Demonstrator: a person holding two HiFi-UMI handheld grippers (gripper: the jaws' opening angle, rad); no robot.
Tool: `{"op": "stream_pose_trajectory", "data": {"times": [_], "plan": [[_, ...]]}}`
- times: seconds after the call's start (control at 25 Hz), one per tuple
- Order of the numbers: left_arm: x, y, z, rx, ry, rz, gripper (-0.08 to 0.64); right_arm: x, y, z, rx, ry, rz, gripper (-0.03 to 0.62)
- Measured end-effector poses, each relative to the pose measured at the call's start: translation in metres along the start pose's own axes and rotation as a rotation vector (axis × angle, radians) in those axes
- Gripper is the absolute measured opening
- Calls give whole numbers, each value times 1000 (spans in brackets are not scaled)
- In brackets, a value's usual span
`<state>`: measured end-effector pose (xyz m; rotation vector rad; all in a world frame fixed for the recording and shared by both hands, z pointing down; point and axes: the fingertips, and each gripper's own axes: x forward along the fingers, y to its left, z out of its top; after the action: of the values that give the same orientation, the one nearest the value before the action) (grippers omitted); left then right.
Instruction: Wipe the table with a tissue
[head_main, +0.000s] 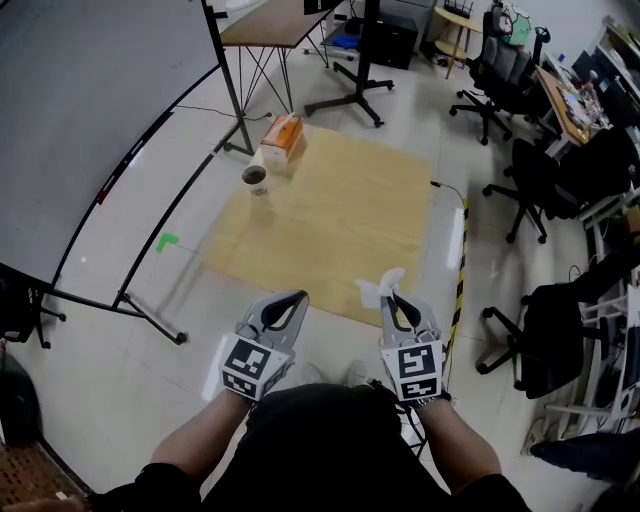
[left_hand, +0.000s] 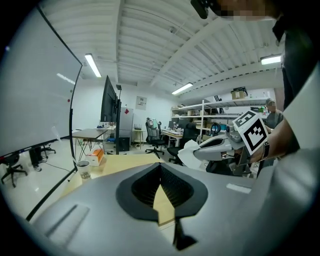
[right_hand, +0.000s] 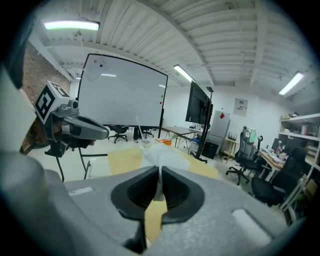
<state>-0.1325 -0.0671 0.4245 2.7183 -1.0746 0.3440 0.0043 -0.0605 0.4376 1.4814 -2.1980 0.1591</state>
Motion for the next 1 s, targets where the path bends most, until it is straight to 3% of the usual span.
{"op": "stream_pose_trajectory", "data": {"times": [0.68, 1.0], "plan": [[9, -113, 13, -2, -8, -10, 17, -93, -16, -19, 20, -106, 78, 0], [-1, -145, 13, 29, -12, -25, 17, -118, -4, -22, 46, -136, 121, 0]]}}
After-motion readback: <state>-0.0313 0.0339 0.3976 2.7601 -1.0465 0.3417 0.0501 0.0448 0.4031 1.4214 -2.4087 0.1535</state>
